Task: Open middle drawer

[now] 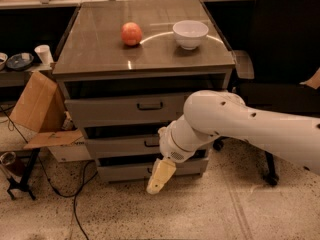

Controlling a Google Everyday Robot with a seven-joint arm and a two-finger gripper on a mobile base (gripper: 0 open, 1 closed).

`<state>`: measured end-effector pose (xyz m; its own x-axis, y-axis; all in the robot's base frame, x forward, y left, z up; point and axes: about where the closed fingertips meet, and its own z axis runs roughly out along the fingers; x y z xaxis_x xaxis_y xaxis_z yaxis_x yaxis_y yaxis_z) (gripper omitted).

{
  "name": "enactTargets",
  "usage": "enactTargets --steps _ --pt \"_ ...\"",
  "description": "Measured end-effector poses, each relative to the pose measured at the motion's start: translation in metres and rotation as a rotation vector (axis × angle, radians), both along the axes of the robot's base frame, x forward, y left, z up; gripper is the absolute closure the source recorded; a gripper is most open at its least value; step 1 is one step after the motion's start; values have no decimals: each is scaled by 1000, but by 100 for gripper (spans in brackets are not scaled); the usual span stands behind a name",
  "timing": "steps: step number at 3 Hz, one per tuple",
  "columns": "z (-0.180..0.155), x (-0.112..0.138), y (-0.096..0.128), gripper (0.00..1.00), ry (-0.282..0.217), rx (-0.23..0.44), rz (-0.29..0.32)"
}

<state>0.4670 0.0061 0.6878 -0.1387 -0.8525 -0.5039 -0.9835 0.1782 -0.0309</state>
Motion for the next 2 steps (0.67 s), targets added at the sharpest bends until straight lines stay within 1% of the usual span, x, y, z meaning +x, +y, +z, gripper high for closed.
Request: enactTargets --steps 1,2 --pt "-10 13 2 0 -12 32 -3" --pt "-44 60 3 0 -40 110 -13"
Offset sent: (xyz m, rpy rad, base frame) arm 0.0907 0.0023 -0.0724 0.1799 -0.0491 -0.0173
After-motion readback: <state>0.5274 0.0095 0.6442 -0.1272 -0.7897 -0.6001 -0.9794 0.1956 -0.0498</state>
